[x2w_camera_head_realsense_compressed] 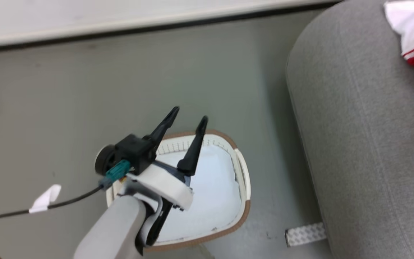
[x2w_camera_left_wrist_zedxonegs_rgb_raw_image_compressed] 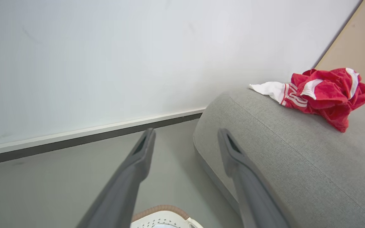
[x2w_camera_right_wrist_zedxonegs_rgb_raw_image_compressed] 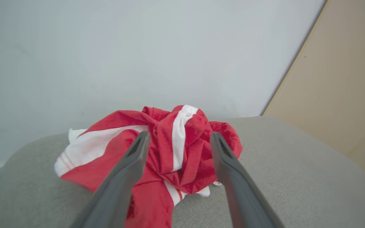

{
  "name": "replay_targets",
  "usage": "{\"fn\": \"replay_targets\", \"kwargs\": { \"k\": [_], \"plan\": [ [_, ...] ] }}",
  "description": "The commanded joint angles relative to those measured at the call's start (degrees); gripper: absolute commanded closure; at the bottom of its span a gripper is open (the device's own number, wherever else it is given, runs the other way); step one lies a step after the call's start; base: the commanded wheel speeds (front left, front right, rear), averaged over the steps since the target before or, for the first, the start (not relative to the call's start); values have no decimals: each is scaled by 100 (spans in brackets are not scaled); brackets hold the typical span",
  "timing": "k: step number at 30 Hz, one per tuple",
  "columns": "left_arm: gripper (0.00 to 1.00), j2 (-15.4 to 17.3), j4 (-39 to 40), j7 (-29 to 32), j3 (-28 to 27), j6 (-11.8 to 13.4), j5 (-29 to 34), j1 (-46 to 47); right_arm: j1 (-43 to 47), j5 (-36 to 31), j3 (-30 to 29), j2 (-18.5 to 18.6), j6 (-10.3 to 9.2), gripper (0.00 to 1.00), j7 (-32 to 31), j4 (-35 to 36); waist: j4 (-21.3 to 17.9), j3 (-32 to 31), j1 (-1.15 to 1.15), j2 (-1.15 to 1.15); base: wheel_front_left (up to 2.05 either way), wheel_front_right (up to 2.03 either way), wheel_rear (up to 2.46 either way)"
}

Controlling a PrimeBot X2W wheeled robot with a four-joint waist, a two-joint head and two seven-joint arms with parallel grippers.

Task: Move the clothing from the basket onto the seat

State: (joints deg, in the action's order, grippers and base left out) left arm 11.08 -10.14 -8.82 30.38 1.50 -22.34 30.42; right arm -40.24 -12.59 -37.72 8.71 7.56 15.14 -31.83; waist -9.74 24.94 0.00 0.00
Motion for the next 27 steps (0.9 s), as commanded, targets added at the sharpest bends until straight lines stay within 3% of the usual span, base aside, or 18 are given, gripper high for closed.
{"fn": "replay_targets", "kwargs": {
  "k": [1, 9, 16, 22, 27],
  "plan": [
    [0, 16, -45, -66, -26, 28, -47, -116, 181, 60, 68, -31, -15, 0, -2, 83, 114, -417, 0, 0, 0, 0, 0],
    [0, 71, -491, -476, -342, 374, -200, -776, 1452, 472, 1204, -345, -15, 0, -3, 1000, 475, -1386, 0, 0, 0, 0, 0],
    [0, 172, -775, -624, -684, 656, -213, -1497, 2295, 565, 1944, -527, -15, 0, -3, 1351, 635, -2063, 0, 0, 0, 0, 0],
    [0, 120, -613, -633, -1167, 771, -14, -2133, 2936, 851, 2454, -575, -15, 0, -2, 1386, 727, -2450, 0, 0, 0, 0, 0],
    [0, -35, -421, -635, -1606, 698, 240, -2575, 3383, 1240, 2795, -574, -15, 0, -3, 1414, 800, -2625, 0, 0, 0, 0, 0]
  ]
}}
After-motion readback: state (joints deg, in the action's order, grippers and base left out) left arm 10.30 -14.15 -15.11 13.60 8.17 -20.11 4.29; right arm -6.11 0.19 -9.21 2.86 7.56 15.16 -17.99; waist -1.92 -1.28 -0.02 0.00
